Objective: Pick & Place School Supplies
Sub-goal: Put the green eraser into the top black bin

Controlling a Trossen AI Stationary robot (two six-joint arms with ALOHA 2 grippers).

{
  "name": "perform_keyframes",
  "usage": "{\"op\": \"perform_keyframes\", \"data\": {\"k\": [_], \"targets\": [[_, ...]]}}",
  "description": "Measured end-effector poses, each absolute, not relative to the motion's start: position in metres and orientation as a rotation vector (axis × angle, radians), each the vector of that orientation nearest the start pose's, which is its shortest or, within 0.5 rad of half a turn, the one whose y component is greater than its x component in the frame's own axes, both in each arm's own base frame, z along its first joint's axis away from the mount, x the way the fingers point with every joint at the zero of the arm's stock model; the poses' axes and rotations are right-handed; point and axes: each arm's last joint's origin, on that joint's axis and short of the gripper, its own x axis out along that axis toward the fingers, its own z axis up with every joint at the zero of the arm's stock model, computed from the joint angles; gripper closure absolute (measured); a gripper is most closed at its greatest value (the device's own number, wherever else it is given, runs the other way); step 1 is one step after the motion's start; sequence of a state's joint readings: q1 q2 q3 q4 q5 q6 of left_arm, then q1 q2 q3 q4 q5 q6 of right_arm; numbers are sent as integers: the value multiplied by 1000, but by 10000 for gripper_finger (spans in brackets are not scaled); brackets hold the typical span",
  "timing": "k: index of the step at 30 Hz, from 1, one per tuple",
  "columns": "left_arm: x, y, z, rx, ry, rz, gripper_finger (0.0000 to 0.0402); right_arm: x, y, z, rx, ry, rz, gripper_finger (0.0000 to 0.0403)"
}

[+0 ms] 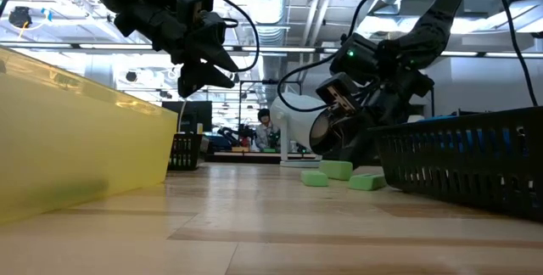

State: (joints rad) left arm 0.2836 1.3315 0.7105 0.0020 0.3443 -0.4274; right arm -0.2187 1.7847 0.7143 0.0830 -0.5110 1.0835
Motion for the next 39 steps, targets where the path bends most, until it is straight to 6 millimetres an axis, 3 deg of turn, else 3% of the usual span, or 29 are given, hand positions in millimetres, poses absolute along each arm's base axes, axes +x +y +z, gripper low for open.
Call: {"op": "perform_keyframes", "data": {"k": [15, 20, 24, 28, 35, 39], "targets": [[261, 66, 211, -608, 596, 69, 254, 278, -78, 95, 1312, 1028, -371, 403], [263, 64, 215, -617, 579, -10, 254, 268, -95, 118, 1244, 905, -451, 393], [272, 59, 213, -577, 611, -68, 254, 253, -105, 148, 1232, 844, -467, 356], [297, 53, 206, -516, 708, -143, 254, 239, -106, 173, 1225, 792, -479, 309], [340, 44, 206, -391, 738, -168, 254, 228, -94, 211, 1261, 651, -424, 258], [349, 49, 206, -393, 744, -137, 254, 233, -71, 213, 1295, 694, -399, 256]]}}
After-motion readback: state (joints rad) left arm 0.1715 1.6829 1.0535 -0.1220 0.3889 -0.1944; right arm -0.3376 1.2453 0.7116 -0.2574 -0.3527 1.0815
